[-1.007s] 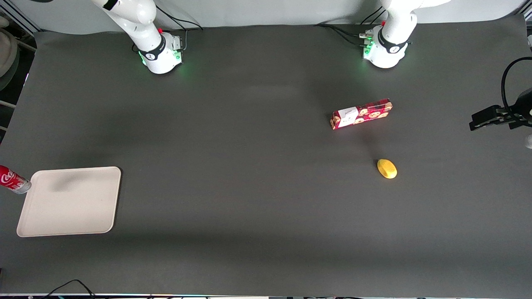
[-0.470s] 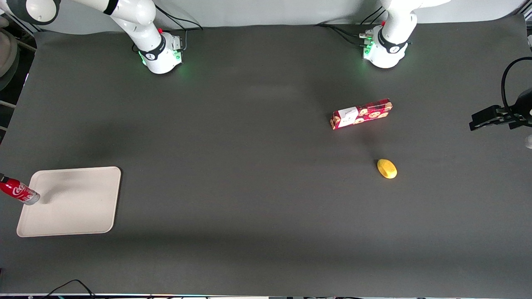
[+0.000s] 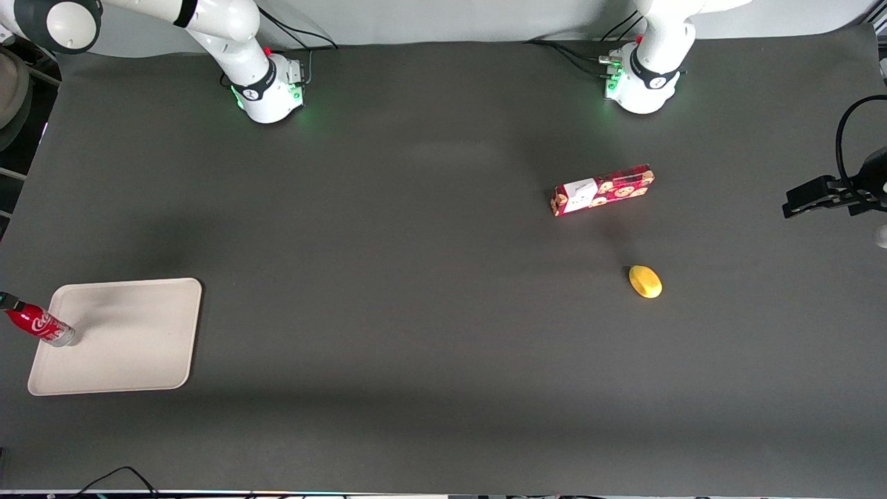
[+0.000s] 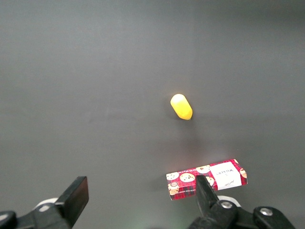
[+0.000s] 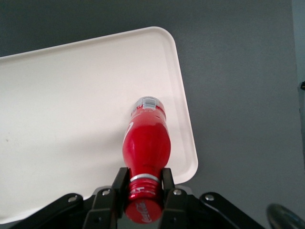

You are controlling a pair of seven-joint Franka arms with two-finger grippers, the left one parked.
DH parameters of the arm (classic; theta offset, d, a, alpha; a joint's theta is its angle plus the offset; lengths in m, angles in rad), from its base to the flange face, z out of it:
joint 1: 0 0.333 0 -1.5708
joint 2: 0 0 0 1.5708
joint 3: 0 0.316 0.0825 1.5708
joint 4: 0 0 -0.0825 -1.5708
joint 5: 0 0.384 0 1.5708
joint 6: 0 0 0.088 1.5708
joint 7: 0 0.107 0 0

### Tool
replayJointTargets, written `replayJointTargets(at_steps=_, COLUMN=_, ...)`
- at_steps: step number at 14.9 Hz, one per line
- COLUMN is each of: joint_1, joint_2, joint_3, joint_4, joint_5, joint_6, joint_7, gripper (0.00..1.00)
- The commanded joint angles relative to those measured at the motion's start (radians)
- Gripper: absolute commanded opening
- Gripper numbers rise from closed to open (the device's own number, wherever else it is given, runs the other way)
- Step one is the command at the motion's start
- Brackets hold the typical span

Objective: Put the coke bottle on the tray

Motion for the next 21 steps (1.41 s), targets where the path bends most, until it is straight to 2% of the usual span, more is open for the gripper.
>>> replayJointTargets(at_steps=1, joint_1=-0.007, joint_2=0.031, joint_3=0.0, joint_4=0.046, joint_5=0.022, joint_6=-0.005, joint_7=-0.053, gripper=0.0)
replayJointTargets(at_steps=7, joint_1=-0.002, joint_2=0.047, joint_3=-0.002, joint_4=0.052, joint_5=0.022, joint_6=-0.005, joint_7=-0.065, gripper=0.0)
replayJointTargets(at_steps=8, joint_1=-0.001, joint_2=0.047, joint_3=-0.001, joint_4=0.056, joint_5=0.022, joint_6=-0.005, joint_7=-0.062, gripper=0.1)
replayJointTargets(at_steps=9, joint_1=0.001, joint_2=0.053, joint_3=-0.002, joint_4=0.059, joint_5=0.019, joint_6=-0.005, joint_7=-0.061, gripper=0.35)
replayJointTargets(at_steps=10, joint_1=-0.001, joint_2=0.055, joint_3=-0.002, joint_4=0.061, joint_5=0.019, joint_6=0.0, joint_7=-0.062, gripper=0.46)
replayJointTargets(at_steps=11, joint_1=0.001, joint_2=0.055, joint_3=-0.002, joint_4=0.059, joint_5=0.022, joint_6=0.021, joint_7=-0.062, gripper=0.72)
replayJointTargets(at_steps=12, joint_1=0.001, joint_2=0.055, joint_3=-0.002, joint_4=0.058, joint_5=0.023, joint_6=0.035, joint_7=-0.062, gripper=0.9)
replayJointTargets(at_steps=13, joint_1=0.001, joint_2=0.055, joint_3=-0.002, joint_4=0.058, joint_5=0.023, joint_6=0.037, joint_7=-0.062, gripper=1.0)
replayJointTargets(at_steps=21, joint_1=0.024, joint_2=0.025, joint_3=-0.002, joint_4=0.078, joint_5=0.019, joint_6=0.028, joint_7=-0.054, gripper=1.0)
